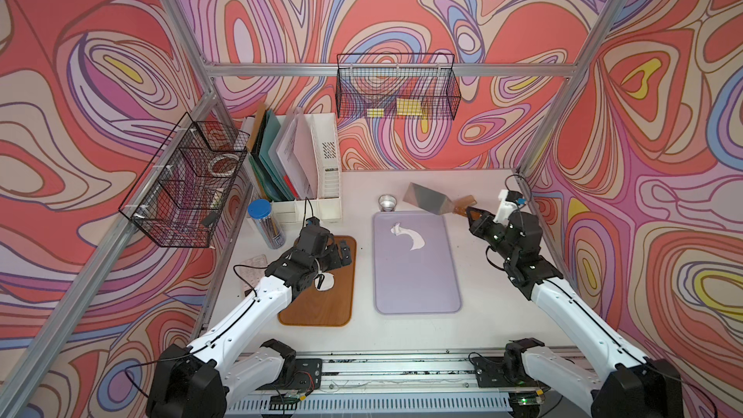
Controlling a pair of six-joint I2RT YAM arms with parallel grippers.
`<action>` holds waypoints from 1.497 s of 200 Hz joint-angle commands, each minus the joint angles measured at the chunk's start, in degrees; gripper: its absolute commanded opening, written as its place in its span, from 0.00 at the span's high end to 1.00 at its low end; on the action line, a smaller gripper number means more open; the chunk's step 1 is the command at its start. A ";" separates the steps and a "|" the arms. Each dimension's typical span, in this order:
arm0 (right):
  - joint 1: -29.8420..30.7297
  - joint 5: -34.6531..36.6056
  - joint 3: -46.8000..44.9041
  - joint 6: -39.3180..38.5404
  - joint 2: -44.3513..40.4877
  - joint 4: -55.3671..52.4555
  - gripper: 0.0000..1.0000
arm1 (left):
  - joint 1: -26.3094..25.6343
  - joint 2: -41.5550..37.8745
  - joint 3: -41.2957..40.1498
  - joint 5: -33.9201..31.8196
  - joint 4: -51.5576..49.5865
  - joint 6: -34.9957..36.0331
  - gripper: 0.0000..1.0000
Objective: Roll out the dumpling wrappers from the dough
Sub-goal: Place the spatula at the center of the board.
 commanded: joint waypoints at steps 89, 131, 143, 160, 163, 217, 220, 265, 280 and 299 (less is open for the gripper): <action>-9.09 15.03 -13.63 21.88 -12.22 -19.88 1.00 | -0.14 -1.10 0.37 -4.30 1.36 1.79 0.00; -9.06 16.55 -13.51 21.82 -11.68 -23.57 0.55 | -0.14 -1.94 0.23 -3.23 0.70 1.42 0.00; -9.08 17.92 -11.76 20.39 -11.58 -27.56 0.42 | -0.14 -2.51 -0.22 -3.44 0.85 1.08 0.00; -9.06 20.32 -10.13 18.58 -12.78 -32.05 0.31 | -0.15 -2.96 -0.83 -3.99 1.12 0.75 0.00; -9.08 20.59 -9.98 18.12 -13.19 -32.53 0.31 | -0.14 -3.00 -0.84 -4.18 1.11 0.74 0.00; -9.08 24.19 -2.64 9.11 -13.72 -39.65 0.20 | -0.14 -3.29 -1.40 -9.94 3.19 0.99 0.00; -9.07 24.89 -1.81 8.10 -13.38 -40.25 0.20 | -0.09 -3.33 -1.56 -10.73 3.68 1.11 0.00; -9.00 24.02 7.26 -13.16 -5.52 -28.45 0.02 | 4.11 2.36 -4.63 -23.96 20.34 13.23 0.00; -8.87 21.37 5.87 -18.86 -0.50 -18.67 0.02 | 8.32 5.15 -6.92 -21.59 27.91 18.11 0.00; -8.65 16.84 -0.78 -25.01 4.00 -1.17 0.02 | 8.89 7.57 -10.08 -21.43 38.65 27.88 0.00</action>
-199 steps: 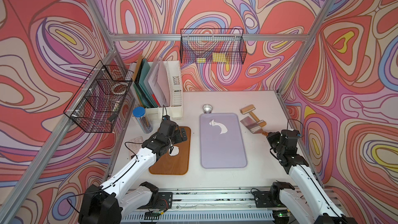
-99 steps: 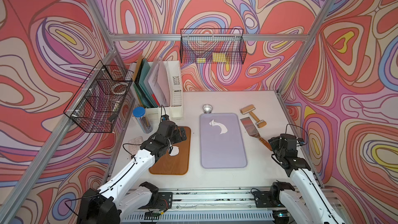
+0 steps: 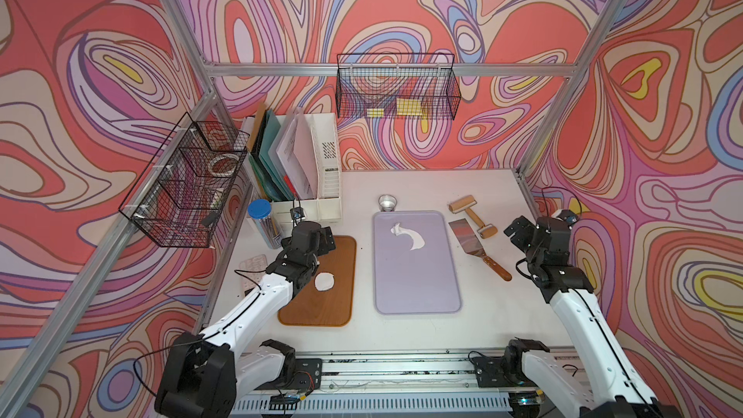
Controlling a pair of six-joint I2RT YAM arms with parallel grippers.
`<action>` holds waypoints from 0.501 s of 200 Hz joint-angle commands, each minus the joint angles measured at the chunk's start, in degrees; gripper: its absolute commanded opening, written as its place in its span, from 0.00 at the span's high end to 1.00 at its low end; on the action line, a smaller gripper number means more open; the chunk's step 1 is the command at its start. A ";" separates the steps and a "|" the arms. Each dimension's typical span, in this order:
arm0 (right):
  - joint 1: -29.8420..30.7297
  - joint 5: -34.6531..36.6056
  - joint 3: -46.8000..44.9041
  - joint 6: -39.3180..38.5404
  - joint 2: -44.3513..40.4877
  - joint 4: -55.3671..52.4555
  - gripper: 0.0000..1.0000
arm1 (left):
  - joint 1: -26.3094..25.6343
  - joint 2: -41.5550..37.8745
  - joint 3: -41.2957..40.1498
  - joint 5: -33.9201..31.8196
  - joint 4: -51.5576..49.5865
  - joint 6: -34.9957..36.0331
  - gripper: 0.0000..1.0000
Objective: Roll out the dumpling wrappers from the dough
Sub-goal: Reset both arms
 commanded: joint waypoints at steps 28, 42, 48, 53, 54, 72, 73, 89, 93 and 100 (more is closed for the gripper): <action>2.07 -9.05 -16.36 -18.60 9.81 43.20 0.02 | 1.26 3.05 -4.85 0.27 19.66 21.03 0.00; 3.44 -10.66 -18.26 -21.59 12.57 50.02 0.02 | 1.26 3.85 -8.30 -1.00 21.90 22.97 0.00; 4.24 -10.76 -18.66 -22.63 14.36 52.52 0.02 | 1.35 4.74 -9.54 -1.88 24.02 24.11 0.00; 4.84 -10.64 -18.95 -23.38 16.01 54.46 0.02 | 1.55 5.74 -10.42 -2.40 25.96 24.98 0.00; 4.90 -10.65 -19.01 -23.50 16.44 54.91 0.02 | 1.63 6.00 -10.59 -2.47 26.37 25.14 0.00; 6.17 -10.17 -22.32 -25.97 23.82 67.81 0.02 | 3.07 9.93 -11.66 -1.68 30.66 25.99 0.00; 6.41 -9.84 -22.40 -26.38 24.12 68.22 0.02 | 3.09 9.89 -11.43 -1.58 30.03 25.77 0.00; 7.34 -7.86 -25.13 -28.26 29.67 78.29 0.02 | 4.17 10.95 -12.03 2.01 34.68 25.04 0.00; 7.30 -7.69 -25.57 -28.26 31.00 80.23 0.02 | 4.52 11.33 -12.90 3.01 37.28 26.01 0.00; 7.34 -7.31 -26.21 -28.34 33.52 83.74 0.02 | 4.82 11.91 -13.28 3.34 39.38 27.28 0.00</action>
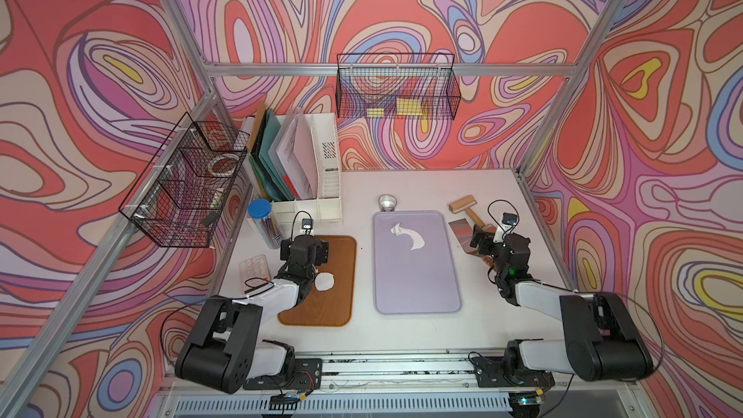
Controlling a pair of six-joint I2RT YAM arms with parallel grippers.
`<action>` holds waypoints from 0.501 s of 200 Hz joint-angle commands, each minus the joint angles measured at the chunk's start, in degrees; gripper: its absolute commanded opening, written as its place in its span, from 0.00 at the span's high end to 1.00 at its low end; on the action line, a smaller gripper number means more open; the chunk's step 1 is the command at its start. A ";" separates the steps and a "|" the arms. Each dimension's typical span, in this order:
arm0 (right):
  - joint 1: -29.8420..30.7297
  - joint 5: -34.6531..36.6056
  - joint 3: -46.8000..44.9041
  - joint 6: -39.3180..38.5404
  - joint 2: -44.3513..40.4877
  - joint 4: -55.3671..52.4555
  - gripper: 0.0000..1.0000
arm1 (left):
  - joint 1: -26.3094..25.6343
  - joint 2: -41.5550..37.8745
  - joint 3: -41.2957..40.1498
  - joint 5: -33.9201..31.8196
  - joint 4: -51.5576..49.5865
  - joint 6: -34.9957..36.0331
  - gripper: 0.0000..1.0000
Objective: Roll out the dumpling wrappers from the dough
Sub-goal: Reset both arms
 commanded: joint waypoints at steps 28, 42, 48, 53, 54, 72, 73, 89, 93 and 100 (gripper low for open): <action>0.53 1.71 -4.41 -4.84 18.92 36.89 0.02 | 6.83 8.17 -6.63 10.61 29.68 2.27 0.00; 0.43 0.91 -3.75 -4.19 16.25 30.53 0.02 | 9.33 11.08 -6.87 16.87 32.93 1.64 0.00; 0.47 1.05 -2.24 -4.41 16.23 28.33 0.02 | 9.67 9.16 -5.06 18.69 25.99 1.70 0.00; 0.47 0.69 -0.65 -4.71 16.50 26.03 0.02 | 9.93 8.46 -2.67 20.17 19.84 1.85 0.00; 0.48 0.61 -0.26 -4.77 16.36 25.22 0.02 | 9.97 8.55 -2.25 20.33 19.13 1.90 0.00; 0.12 -2.66 7.81 -5.19 15.89 8.59 0.02 | 12.49 9.92 -1.10 21.60 19.44 -0.99 0.00; -0.09 -3.04 8.01 -5.01 15.92 8.20 0.02 | 12.52 9.77 -0.80 21.53 18.72 -1.15 0.00; -3.48 -6.81 8.92 -2.19 15.74 6.31 0.01 | 12.98 10.39 -1.05 22.25 20.47 -1.35 0.00; -3.49 -6.83 9.00 -2.26 15.79 6.10 0.02 | 13.00 10.26 -1.00 22.28 19.99 -1.36 0.00; -3.47 -6.69 9.41 -2.31 15.57 4.92 0.02 | 13.00 9.43 -0.28 22.34 16.90 -1.44 0.00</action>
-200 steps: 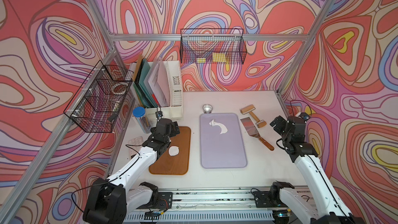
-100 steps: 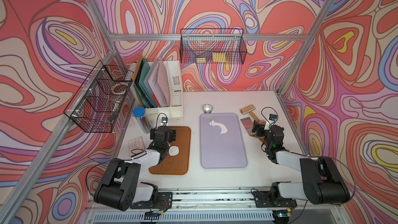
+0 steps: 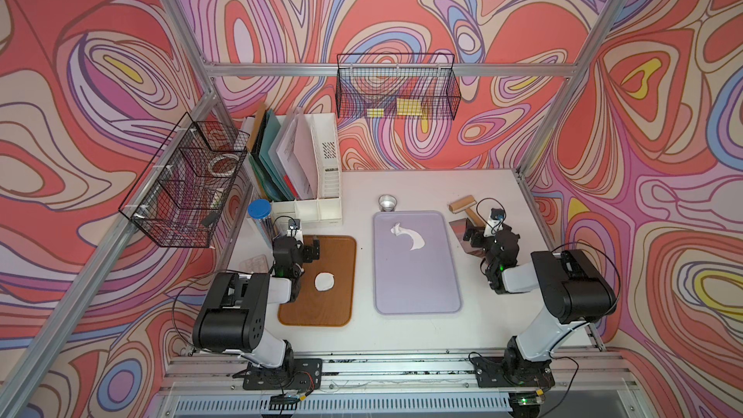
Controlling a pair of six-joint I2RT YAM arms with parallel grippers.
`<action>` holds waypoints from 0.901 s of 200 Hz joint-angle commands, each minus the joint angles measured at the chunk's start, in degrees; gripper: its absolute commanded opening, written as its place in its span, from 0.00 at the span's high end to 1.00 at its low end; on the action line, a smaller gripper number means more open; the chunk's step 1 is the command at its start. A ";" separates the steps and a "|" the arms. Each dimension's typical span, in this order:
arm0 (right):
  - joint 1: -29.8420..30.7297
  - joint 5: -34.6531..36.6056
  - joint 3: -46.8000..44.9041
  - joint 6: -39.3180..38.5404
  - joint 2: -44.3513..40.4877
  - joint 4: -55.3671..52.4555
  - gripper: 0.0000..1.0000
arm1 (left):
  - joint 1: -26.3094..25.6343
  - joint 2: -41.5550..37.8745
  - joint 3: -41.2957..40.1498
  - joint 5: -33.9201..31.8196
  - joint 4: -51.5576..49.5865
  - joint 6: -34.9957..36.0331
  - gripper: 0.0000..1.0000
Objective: Roll out the dumpling wrappers from the dough
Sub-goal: Reset both arms
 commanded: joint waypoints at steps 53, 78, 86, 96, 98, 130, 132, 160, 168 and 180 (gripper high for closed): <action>-1.59 -3.62 -0.08 0.66 -1.03 -6.31 0.02 | 0.71 -0.31 0.30 3.20 -0.10 -1.62 0.00; -1.48 -4.18 -0.02 0.25 -1.12 -6.60 0.02 | 0.65 -0.23 0.23 3.16 0.27 -1.60 0.00; -1.50 -4.17 -0.02 0.29 -1.00 -6.46 0.02 | 0.67 -0.29 0.35 3.17 0.03 -1.59 0.00; -1.49 -4.15 0.05 0.28 -1.00 -6.66 0.02 | 0.65 -0.10 0.33 3.13 0.42 -1.63 0.00; -1.49 -4.18 0.06 0.31 -1.00 -6.64 0.02 | 0.65 -0.07 0.34 3.19 0.36 -1.66 0.00; -1.48 -4.20 0.06 0.32 -1.03 -6.55 0.02 | 0.65 -0.16 0.42 3.14 0.16 -1.59 0.00; -1.55 -4.19 0.00 0.32 -1.03 -6.57 0.02 | 0.65 -0.17 0.39 3.19 0.16 -1.54 0.00; -1.52 -4.23 0.15 0.26 -0.94 -6.84 0.02 | 0.65 -0.17 0.35 3.13 0.14 -1.54 0.00; -1.48 -4.11 0.25 0.31 -0.94 -6.94 0.02 | 0.66 -0.16 0.42 3.15 0.16 -1.59 0.00; -1.48 -4.19 0.25 0.32 -0.94 -6.98 0.02 | 0.65 -0.20 0.41 3.16 0.16 -1.60 0.00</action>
